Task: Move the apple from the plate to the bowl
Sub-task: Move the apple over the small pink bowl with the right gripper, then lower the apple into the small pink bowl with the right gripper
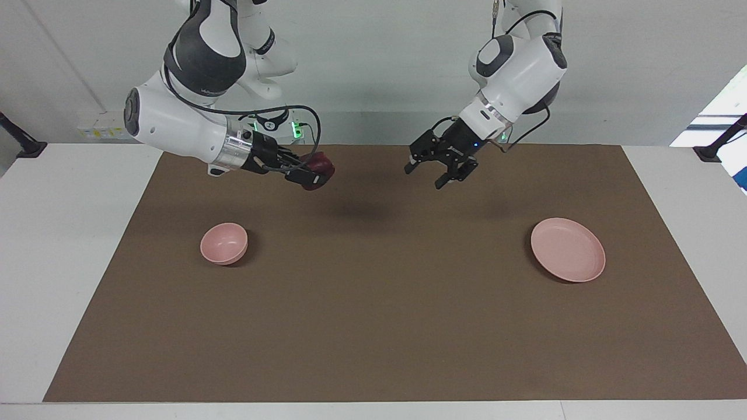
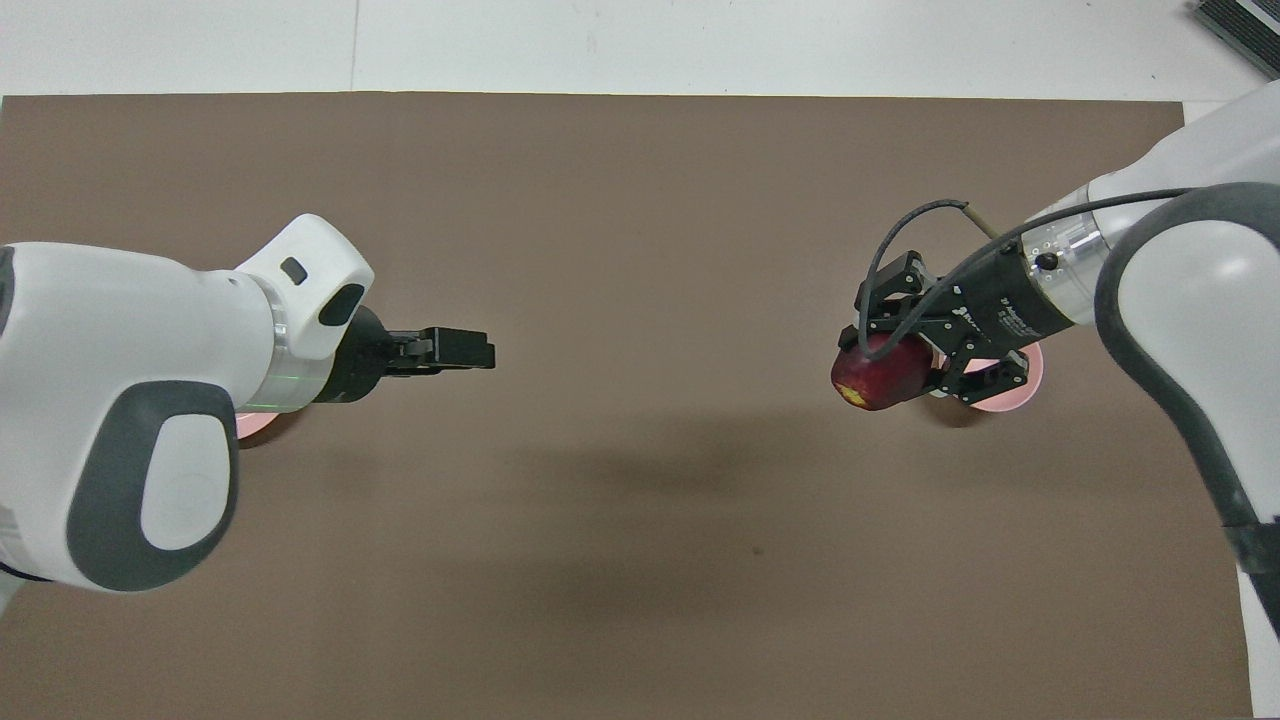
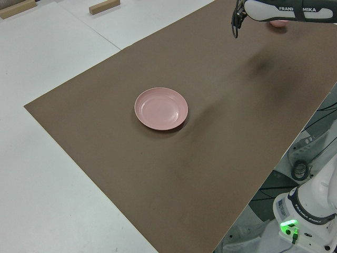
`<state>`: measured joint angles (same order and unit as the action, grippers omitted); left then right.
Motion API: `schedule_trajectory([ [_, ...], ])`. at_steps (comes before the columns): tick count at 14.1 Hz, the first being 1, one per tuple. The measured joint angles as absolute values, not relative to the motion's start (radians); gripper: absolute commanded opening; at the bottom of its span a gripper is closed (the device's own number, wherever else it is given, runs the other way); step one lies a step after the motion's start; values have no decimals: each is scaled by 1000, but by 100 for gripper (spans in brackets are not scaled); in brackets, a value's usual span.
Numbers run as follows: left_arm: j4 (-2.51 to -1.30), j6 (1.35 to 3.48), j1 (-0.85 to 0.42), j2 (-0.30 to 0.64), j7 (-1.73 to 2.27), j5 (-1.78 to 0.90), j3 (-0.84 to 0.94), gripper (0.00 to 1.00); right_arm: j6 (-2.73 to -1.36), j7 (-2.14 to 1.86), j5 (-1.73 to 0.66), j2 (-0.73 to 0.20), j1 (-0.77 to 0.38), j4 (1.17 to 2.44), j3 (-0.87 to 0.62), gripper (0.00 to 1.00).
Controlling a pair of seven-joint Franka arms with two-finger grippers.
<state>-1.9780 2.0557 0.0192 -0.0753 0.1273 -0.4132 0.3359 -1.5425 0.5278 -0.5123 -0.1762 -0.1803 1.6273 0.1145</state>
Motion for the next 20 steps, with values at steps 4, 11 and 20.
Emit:
schedule_trajectory([
  [4,-1958,2011,18,-76,122,-159,225,100,-1584,226,-339,-177,-153,1659,117,0],
  [11,-1719,1762,-5,-73,-57,-35,65,100,-1848,-133,-88,-192,-124,1763,117,0],
  [20,-1401,1416,-16,8,-67,-4,61,100,-1982,-255,-53,-243,-77,1836,119,0],
])
